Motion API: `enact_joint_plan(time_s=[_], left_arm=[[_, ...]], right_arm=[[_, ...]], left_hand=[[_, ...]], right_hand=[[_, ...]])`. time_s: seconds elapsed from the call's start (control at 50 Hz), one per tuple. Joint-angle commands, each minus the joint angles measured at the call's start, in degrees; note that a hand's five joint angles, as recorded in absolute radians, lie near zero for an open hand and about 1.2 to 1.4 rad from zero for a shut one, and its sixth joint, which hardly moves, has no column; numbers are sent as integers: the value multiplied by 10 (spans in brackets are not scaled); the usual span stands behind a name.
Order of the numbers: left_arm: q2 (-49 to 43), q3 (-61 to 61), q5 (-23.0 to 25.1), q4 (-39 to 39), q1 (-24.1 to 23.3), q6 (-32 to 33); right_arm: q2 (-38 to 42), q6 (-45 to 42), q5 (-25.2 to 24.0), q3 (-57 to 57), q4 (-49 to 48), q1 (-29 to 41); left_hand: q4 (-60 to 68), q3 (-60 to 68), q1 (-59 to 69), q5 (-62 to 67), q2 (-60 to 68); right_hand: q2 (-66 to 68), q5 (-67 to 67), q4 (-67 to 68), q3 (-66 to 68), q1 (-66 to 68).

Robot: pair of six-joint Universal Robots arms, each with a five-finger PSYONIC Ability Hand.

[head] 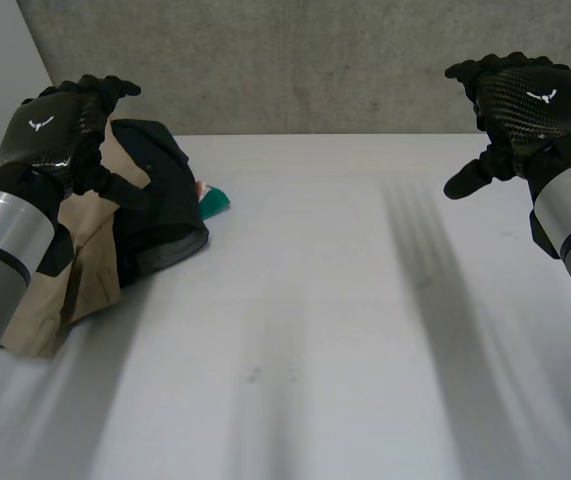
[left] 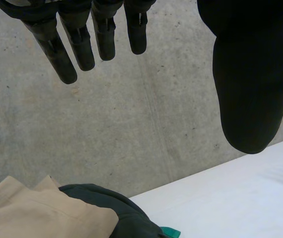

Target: Fold the laundry.

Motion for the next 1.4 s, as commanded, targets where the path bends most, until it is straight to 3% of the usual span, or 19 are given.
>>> enact_joint_plan(time_s=[0.02,0.24,0.32,0.42,0.58,0.64,0.7,0.72,0.78,0.86,0.92,1.04,1.24,1.34,1.36,1.38,1.4], left_arm=[[-1,2,-1,1,-1,2],[-41,12,-1,11,13,22],[-89,25,-6,23,34,99],[-182,38,-50,74,64,237],[-291,67,-81,151,114,349],[-310,81,-80,151,117,353],[-312,90,-80,152,115,354],[-307,94,-81,152,113,352],[-289,98,-83,152,105,346],[-220,107,-85,152,66,306],[-170,136,-82,138,-4,244],[-155,194,-72,74,-107,170],[-294,298,-5,70,-239,52],[-365,351,13,104,-259,25],[-372,356,15,106,-259,25],[-379,358,20,110,-261,25],[-379,358,21,111,-261,25]], right_arm=[[1,-1,-1,1,0,1],[1,-3,-2,0,1,1],[2,-4,-3,0,7,1],[2,-11,-3,0,11,2],[3,-12,-4,2,11,2],[4,-12,-4,2,11,2],[5,-12,-4,2,11,2],[5,-12,-4,3,11,0],[5,-12,-4,2,11,-2],[4,-13,-5,1,11,-4],[3,-19,-5,0,11,-5],[0,-24,-5,-4,11,-5],[-1,-25,-4,-6,9,-12],[-1,-25,-4,-6,11,-37],[-1,-25,-4,-6,11,-42],[2,-25,-4,-6,12,-46],[4,-25,-4,-6,14,-48]], left_hand=[[-58,-58,-51,-57,-59],[-57,-56,-50,-56,-57],[-53,-53,-46,-52,-54],[-53,-53,-46,-52,-54],[-27,-26,-20,-25,-27],[114,115,121,115,114],[450,451,457,451,450],[639,640,646,640,639],[641,642,648,642,641],[641,642,648,642,641],[641,642,648,642,641],[641,642,648,642,641],[641,642,648,642,641],[641,642,648,642,641],[555,555,562,556,554],[229,230,236,230,229],[104,105,111,106,104]], right_hand=[[-52,-57,-60,-60,-52],[-52,-57,-60,-60,-52],[-52,-57,-60,-60,-52],[-52,-57,-60,-60,-52],[-52,-57,-60,-60,-52],[-52,-57,-60,-60,-52],[-52,-57,-60,-60,-52],[-52,-57,-60,-60,-52],[-52,-57,-60,-60,-52],[-52,-57,-60,-60,-52],[-52,-57,-60,-60,-52],[-52,-57,-60,-60,-52],[-52,-57,-60,-60,-52],[-52,-57,-60,-60,-52],[-52,-57,-60,-60,-52],[-52,-57,-60,-60,-52],[-52,-57,-60,-60,-52]])
